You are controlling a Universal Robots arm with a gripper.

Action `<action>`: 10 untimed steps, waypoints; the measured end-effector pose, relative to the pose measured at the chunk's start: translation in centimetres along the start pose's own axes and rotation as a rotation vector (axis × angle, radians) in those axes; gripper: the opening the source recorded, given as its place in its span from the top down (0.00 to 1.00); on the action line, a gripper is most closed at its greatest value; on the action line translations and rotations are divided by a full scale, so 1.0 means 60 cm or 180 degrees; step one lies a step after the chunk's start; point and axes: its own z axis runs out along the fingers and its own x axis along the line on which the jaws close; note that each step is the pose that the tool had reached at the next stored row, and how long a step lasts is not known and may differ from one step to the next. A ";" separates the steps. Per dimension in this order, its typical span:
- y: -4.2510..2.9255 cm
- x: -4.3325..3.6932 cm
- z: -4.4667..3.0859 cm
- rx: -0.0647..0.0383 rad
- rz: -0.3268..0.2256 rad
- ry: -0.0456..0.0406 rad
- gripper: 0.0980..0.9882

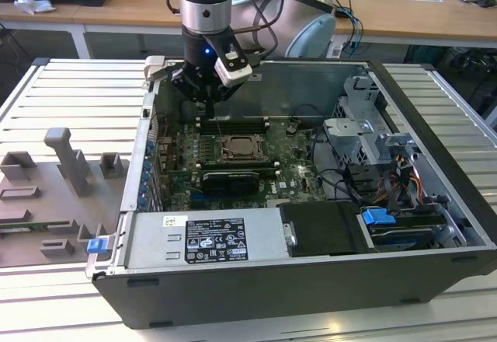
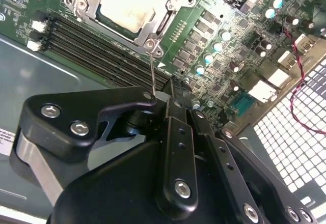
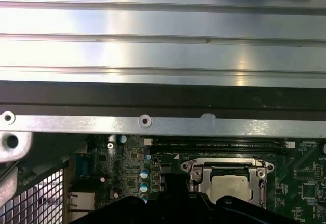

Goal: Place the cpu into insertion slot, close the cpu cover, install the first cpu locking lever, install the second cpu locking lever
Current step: 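Install the first cpu locking lever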

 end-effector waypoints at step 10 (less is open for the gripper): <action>0.000 -0.003 0.000 0.0000 0.0000 0.0000 0.99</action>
